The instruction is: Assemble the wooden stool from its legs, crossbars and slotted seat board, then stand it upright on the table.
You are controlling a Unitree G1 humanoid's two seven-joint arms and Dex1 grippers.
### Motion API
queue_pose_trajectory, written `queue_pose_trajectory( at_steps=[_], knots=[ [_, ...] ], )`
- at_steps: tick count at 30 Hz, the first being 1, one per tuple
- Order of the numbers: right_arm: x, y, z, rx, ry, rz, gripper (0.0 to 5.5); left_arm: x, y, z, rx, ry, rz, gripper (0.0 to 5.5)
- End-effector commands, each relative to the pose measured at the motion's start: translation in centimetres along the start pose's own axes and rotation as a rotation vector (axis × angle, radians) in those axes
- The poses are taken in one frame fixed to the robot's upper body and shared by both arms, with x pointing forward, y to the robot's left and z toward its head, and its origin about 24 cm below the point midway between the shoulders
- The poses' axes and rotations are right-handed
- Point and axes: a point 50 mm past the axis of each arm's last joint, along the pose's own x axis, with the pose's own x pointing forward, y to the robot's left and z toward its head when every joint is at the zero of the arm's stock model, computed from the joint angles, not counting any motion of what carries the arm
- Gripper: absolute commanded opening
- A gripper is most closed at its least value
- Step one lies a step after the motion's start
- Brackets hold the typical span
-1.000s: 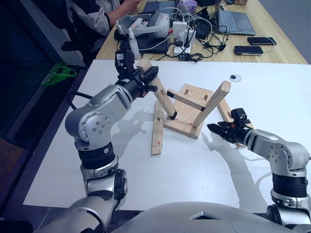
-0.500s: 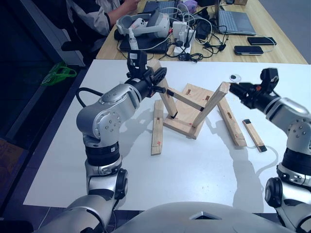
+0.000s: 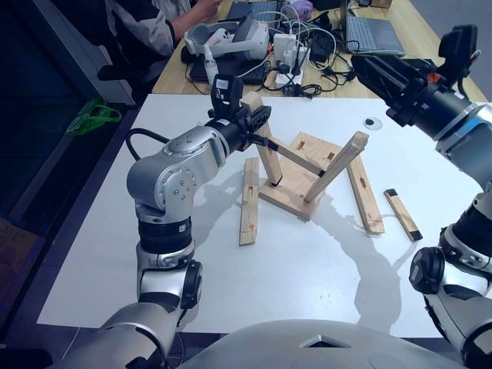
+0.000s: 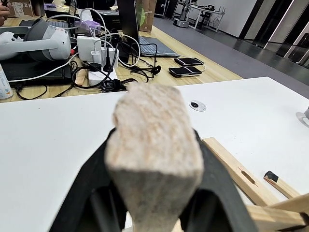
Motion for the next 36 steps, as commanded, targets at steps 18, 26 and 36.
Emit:
queue_pose_trajectory(
  at_steps=[18, 26, 36],
  knots=[
    [0.2, -0.5, -2.9, 0.048, 0.052, -0.091, 3.15, -1.4, -1.5, 11.0, -0.094, -0.411, -0.171, 2.48],
    [0.6, 0.4, -3.3, 0.028, 0.076, -0.057, 3.15, 3.7, 0.3, 1.9, 0.042, 0.022, 0.031, 2.48],
    [0.3, 0.8, -0.9, -0.05, 0.032, 0.002, 3.15, 3.3, -4.2, 5.8, -0.198, -0.17, -0.172, 2.48]
  ],
)
